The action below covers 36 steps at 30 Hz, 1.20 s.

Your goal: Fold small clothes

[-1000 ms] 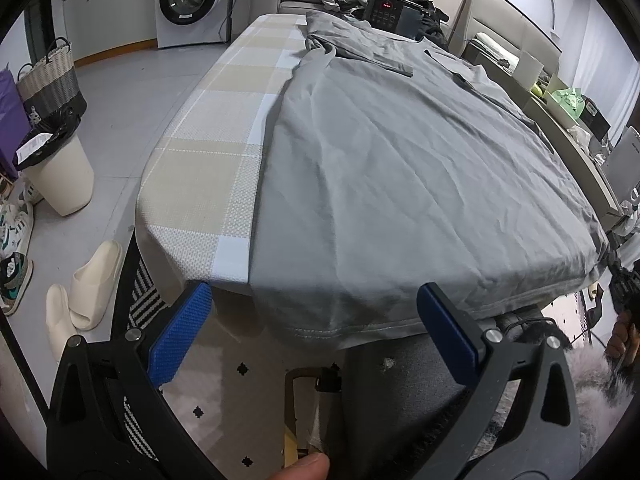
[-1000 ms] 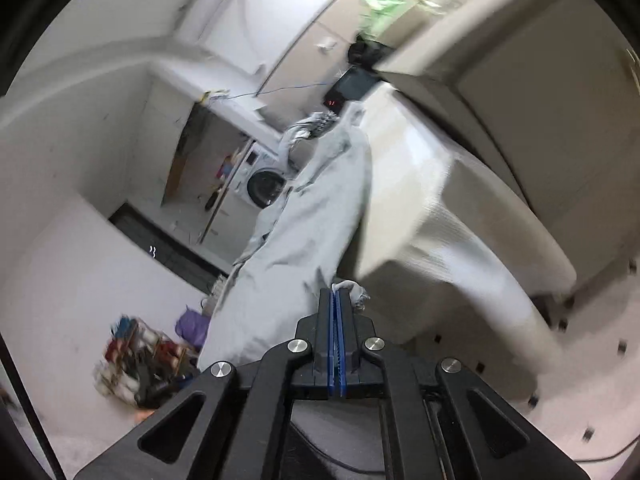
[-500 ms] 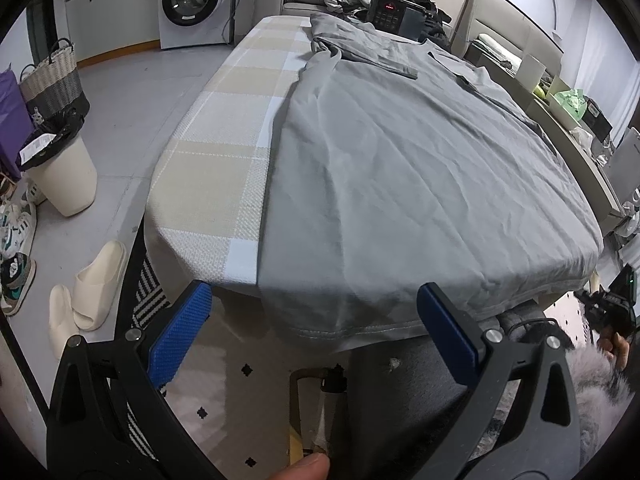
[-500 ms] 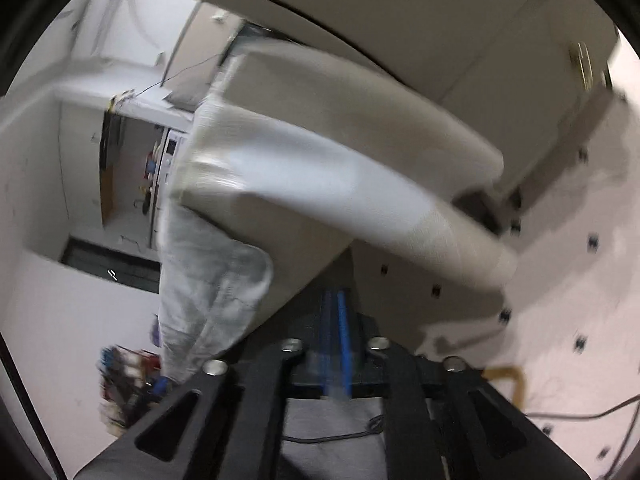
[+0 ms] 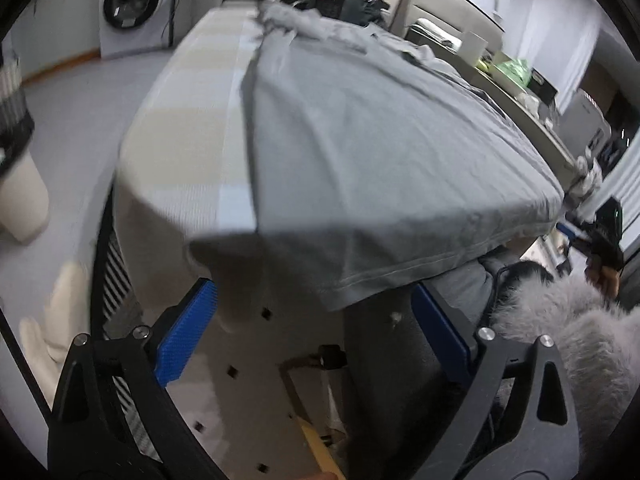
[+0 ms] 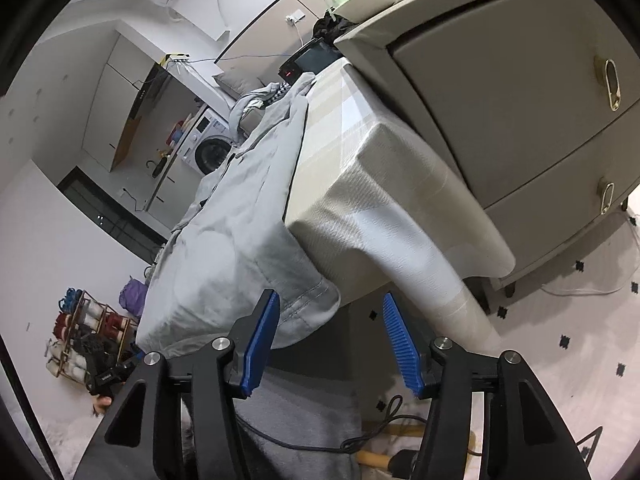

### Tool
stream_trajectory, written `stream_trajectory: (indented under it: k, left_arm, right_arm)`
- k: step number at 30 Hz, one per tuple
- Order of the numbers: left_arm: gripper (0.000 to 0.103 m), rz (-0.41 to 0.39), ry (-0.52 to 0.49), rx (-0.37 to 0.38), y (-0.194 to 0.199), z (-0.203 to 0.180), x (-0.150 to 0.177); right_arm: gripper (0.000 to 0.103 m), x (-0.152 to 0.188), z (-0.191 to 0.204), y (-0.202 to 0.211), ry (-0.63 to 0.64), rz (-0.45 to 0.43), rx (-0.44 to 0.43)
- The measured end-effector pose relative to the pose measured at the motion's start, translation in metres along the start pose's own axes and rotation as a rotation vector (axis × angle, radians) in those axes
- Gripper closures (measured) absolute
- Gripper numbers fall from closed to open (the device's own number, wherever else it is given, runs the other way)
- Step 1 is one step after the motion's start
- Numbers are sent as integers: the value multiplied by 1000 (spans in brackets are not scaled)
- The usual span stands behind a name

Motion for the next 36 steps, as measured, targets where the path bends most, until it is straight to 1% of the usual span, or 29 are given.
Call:
stream_trajectory:
  k: [1, 3, 5, 6, 7, 8, 12, 14, 16, 18, 20, 21, 24, 26, 27, 28, 29, 30, 33, 36]
  left_arm:
    - [7, 13, 21, 7, -6, 3, 2]
    - [11, 31, 64, 26, -17, 7, 6]
    - [20, 24, 121, 73, -20, 9, 4]
    - [21, 13, 151, 102, -19, 9, 2]
    - [21, -5, 169, 145, -16, 8, 0]
    - [21, -17, 172, 167, -14, 8, -2]
    - [21, -73, 172, 186, -13, 10, -11]
    - [21, -68, 204, 189, -19, 16, -12]
    - [22, -60, 234, 215, -25, 17, -12]
    - [26, -67, 231, 231, -24, 14, -12]
    - [38, -75, 222, 246, -23, 12, -13]
    - [40, -78, 218, 255, -22, 10, -13]
    - [51, -90, 195, 255, -17, 7, -13]
    - [64, -89, 179, 257, -17, 5, -13]
    - [68, -85, 173, 259, -17, 4, -12]
    - [73, -80, 166, 274, -15, 4, -10]
    - [74, -77, 162, 290, -13, 3, -9]
    - [75, -79, 157, 324, -10, 1, -8]
    - [75, -78, 149, 390, -1, -5, -9]
    - [75, -70, 131, 408, 1, -10, -10]
  right_arm:
    - [47, -1, -1, 1, -3, -5, 0]
    - [47, -5, -1, 2, -4, -14, 0]
    - [47, -6, 0, 6, -6, -11, 0]
    - [47, -6, 1, 6, -6, -8, 3]
    - [47, -5, 4, 4, 0, -8, 6]
    - [47, -6, 7, 4, 7, -12, 3]
    - [47, -7, 12, 2, 22, -8, -14]
    - [47, -7, 12, 0, 30, 4, -1]
    - [47, -7, 16, -2, 55, 16, 6]
    - [47, -9, 21, -3, 86, 37, 23]
    - [42, -13, 27, -6, 118, 66, 24]
    - [38, -15, 31, -8, 150, 78, 31]
    - [37, -16, 35, -16, 203, 120, 29]
    - [37, -14, 35, -25, 216, 155, 13]
    - [37, -11, 34, -30, 220, 188, -5]
    - [37, -8, 34, -35, 230, 220, -16]
    - [37, -5, 33, -37, 240, 238, -17]
    - [37, -3, 31, -40, 253, 262, -22]
    - [37, -6, 31, -45, 256, 279, -53]
    - [37, -12, 31, -49, 226, 293, -131]
Point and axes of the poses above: each gripper's, at about its wrist camera, not at the fingertips, and y roughly against the way its jaws point, z to its left, x to its underside, the point moved 10 cm from there along -y, roughly the way its jaws point, and after that the axes turned 12 degrees about -x, right-handed, at the moved point
